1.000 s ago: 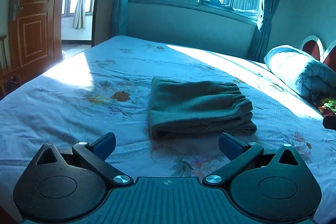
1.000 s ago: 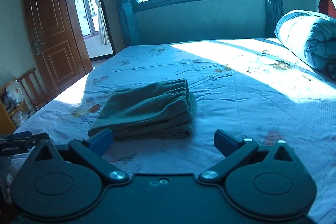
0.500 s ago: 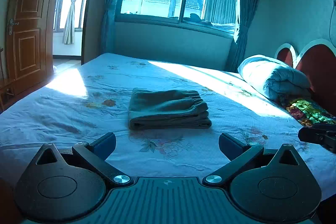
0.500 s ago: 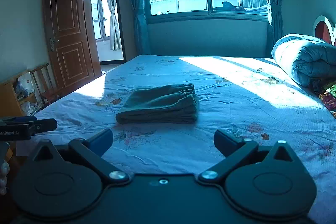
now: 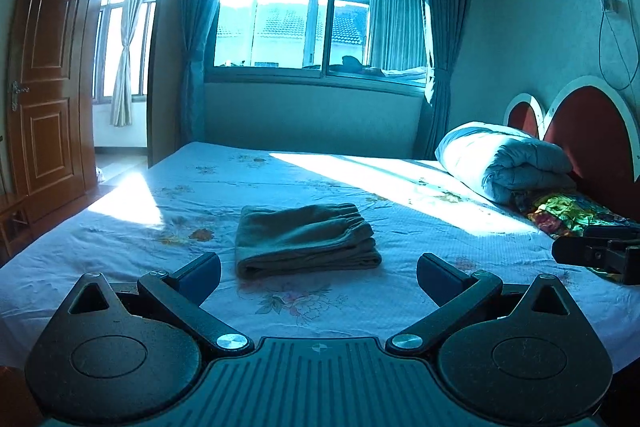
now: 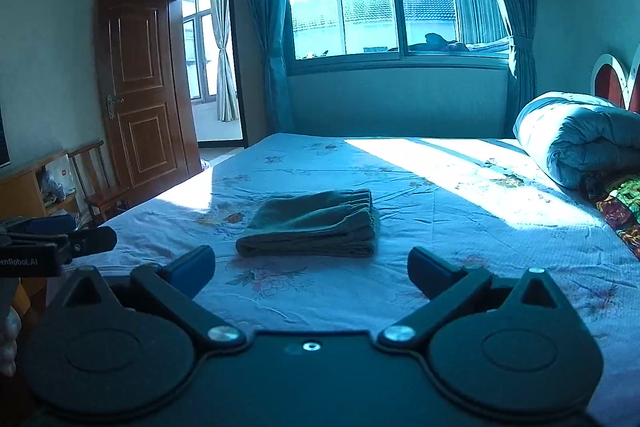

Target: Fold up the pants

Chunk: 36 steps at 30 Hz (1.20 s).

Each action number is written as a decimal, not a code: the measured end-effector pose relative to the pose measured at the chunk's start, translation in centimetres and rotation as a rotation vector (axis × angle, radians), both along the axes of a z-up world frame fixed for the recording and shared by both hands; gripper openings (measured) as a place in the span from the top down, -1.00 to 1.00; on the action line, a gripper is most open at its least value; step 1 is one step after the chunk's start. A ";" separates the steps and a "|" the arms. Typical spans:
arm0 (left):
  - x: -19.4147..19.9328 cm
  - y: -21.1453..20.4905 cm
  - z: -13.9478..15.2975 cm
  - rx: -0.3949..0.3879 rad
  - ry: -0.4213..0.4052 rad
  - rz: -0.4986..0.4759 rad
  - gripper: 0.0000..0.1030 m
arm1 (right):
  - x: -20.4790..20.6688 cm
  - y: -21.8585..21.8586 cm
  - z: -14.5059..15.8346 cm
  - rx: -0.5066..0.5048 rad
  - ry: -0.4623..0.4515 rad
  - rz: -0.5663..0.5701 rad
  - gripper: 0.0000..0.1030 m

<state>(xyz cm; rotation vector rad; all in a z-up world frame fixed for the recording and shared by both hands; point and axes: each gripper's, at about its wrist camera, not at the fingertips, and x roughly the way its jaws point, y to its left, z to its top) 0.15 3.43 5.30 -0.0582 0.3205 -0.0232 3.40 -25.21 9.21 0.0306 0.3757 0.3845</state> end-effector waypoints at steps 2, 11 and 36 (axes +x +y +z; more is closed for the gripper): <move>0.3 0.0 -0.4 0.000 0.010 0.000 -1.00 | 0.1 0.3 -0.1 0.000 -0.003 0.002 -0.89; 0.1 0.1 -0.7 -0.006 0.005 -0.002 -1.00 | -0.1 1.1 -0.6 -0.015 0.002 0.014 -0.89; 0.0 -0.7 -0.5 0.005 -0.022 -0.016 -1.00 | -0.4 0.6 -0.4 -0.005 -0.004 0.008 -0.89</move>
